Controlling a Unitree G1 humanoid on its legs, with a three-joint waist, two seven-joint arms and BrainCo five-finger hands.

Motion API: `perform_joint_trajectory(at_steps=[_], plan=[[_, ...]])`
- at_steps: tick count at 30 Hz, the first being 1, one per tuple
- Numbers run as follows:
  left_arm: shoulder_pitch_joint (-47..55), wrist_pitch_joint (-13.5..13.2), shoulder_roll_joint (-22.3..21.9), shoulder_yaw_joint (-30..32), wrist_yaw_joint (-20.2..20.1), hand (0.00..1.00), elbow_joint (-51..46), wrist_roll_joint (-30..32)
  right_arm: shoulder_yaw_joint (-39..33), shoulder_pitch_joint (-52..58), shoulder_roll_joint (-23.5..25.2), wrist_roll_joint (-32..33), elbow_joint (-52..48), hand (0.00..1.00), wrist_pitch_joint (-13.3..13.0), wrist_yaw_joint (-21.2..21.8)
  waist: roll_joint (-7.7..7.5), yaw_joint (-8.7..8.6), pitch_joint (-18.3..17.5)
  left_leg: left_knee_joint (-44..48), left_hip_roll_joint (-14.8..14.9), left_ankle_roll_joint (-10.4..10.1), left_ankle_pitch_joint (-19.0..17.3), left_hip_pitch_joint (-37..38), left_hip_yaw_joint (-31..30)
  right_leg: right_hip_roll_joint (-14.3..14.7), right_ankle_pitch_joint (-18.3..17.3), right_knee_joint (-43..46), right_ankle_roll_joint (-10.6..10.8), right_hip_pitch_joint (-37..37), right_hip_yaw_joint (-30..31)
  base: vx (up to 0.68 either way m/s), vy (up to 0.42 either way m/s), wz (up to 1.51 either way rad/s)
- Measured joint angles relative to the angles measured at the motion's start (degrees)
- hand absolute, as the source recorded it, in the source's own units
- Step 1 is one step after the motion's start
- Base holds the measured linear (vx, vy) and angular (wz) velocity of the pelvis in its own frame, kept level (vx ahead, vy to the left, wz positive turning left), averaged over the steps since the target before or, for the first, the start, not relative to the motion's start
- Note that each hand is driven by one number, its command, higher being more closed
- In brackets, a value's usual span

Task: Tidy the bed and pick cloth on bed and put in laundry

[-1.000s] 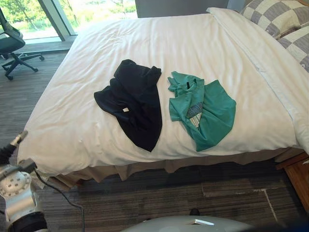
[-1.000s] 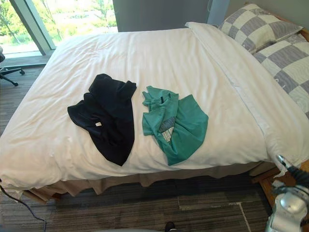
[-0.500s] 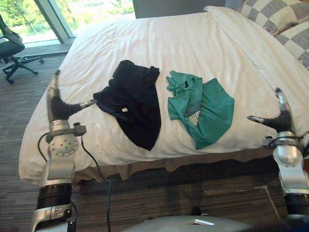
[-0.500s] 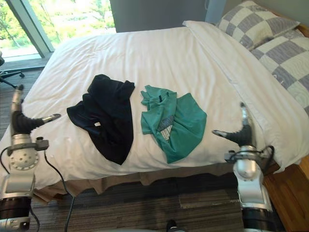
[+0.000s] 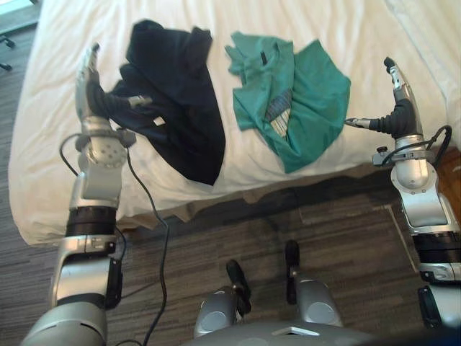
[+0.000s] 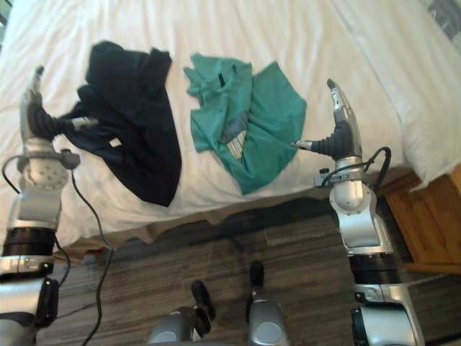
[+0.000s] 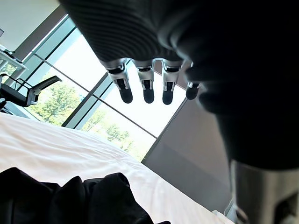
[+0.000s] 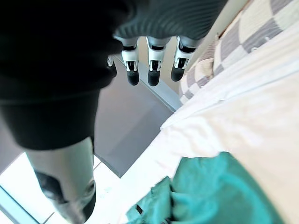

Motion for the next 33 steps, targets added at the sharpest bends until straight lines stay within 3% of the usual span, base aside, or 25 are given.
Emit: perform_joint_trajectory(at_steps=[3, 11, 19, 26, 27, 33], plan=[[-3.50, 0.31, 1.15, -1.51, -0.03, 0.00, 2.06, 1.12, -1.84, 0.03, 0.95, 0.00, -0.11, 0.00, 0.00, -0.50, -0.55, -0.14, 2.86, 0.18, -0.08, 0.78, 0.44, -2.03, 0.15, -0.83, -0.63, 2.97, 0.38, -3.22, 0.05, -0.11, -0.004, 0.08], [-5.79, 2.09, 1.15, -4.42, -0.48, 0.00, 4.21, 4.37, -3.69, 2.70, 7.65, -0.01, -7.88, 0.00, -0.05, -2.36, -1.51, 0.38, 6.23, 3.55, 0.18, 1.19, 0.64, -9.76, 1.78, -1.83, -0.22, 7.21, 0.02, -11.84, 1.29, -0.02, 0.005, 0.02], [-16.77, 2.88, 0.61, -6.09, -1.53, 0.00, 4.87, 6.41, -4.51, 4.67, 11.26, 1.47, -17.25, 0.00, -1.21, -2.78, -1.82, 1.38, 9.73, 12.06, 4.08, 1.44, -3.50, -18.52, 5.95, -1.76, -0.58, 10.82, -0.26, -18.90, 1.27, -0.01, -0.003, 0.02], [-24.62, 3.75, 0.60, -7.02, -1.77, 0.00, 6.28, 6.38, -5.97, 1.98, 15.68, 7.43, -21.50, 0.00, -2.53, -3.70, -2.07, 1.30, 10.57, 15.88, 6.36, 2.53, -3.61, -27.70, 9.65, -1.87, 0.64, 11.01, -0.03, -27.31, 1.34, 0.01, -0.004, 0.07], [-25.49, 3.72, 0.55, -6.96, -1.61, 1.00, 6.25, 6.34, -6.01, 1.06, 15.99, 8.17, -21.77, 0.00, -2.55, -3.98, -2.07, 1.40, 10.57, 16.37, 6.60, 2.54, -3.60, -28.91, 10.55, -1.86, 0.83, 10.99, 0.10, -28.63, 1.48, 0.03, -0.007, 0.03], [-25.77, 3.37, 0.55, -5.49, -2.73, 1.00, 4.45, 6.63, -8.17, -1.54, 16.44, 11.55, -25.75, 0.00, -2.55, -4.08, -2.07, 2.09, 10.67, 17.34, 7.54, 2.73, -3.76, -31.25, 12.85, -1.77, 1.01, 10.73, 0.24, -30.74, 1.51, 0.02, -0.006, 0.01]])
